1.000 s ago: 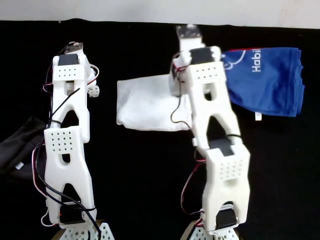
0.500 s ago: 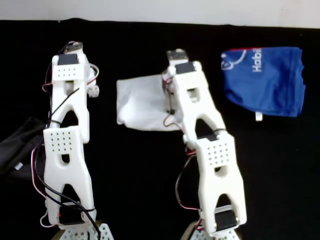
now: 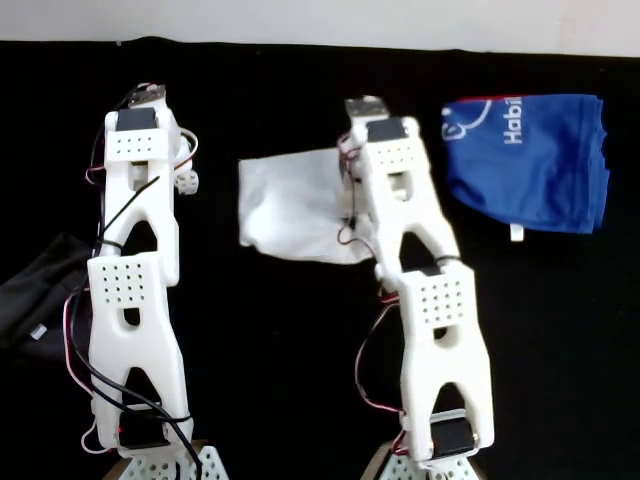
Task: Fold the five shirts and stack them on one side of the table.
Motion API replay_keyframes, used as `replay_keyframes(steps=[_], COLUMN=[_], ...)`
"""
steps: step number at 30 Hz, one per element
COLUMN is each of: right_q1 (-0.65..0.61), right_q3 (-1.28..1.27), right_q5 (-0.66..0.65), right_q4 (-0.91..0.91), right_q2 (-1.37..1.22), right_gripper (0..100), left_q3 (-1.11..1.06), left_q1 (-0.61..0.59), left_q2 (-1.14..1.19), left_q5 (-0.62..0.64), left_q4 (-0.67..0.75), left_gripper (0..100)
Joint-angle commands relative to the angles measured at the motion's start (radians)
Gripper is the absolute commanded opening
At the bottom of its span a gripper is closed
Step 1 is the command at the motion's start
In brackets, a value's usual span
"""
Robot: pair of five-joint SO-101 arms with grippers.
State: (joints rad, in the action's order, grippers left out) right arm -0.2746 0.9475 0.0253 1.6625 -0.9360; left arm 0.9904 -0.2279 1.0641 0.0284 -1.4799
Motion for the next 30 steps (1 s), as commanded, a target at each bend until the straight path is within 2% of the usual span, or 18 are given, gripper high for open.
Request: replay_keyframes(steps=[1,6,10,15,20,23,30], right_q1=[0.074,0.186,0.236,0.318,0.438,0.521,0.673], right_q3=[0.162,0.202,0.196,0.199,0.202,0.191,0.171], right_q5=[-0.080,-0.110,-0.219,-0.247,-0.354,-0.405,-0.417], right_q4=[0.099,0.099,0.101,0.097,0.096,0.036,-0.209], right_q2=[0.111,0.220,0.335,0.441,0.466,0.461,0.326], right_gripper=[0.6,0.6,0.6,0.6,0.6,0.6,0.6], left_q3=[0.002,0.002,0.002,0.002,0.002,0.002,0.002], left_q1=[0.005,0.005,0.005,0.007,0.007,0.007,0.007], left_q2=[0.002,0.002,0.002,0.004,0.004,0.004,0.004], left_q5=[0.008,0.008,0.008,0.008,0.008,0.008,0.008], left_q4=[0.018,0.018,0.018,0.018,0.018,0.018,0.018], left_gripper=[2,2,2,2,2,2,2])
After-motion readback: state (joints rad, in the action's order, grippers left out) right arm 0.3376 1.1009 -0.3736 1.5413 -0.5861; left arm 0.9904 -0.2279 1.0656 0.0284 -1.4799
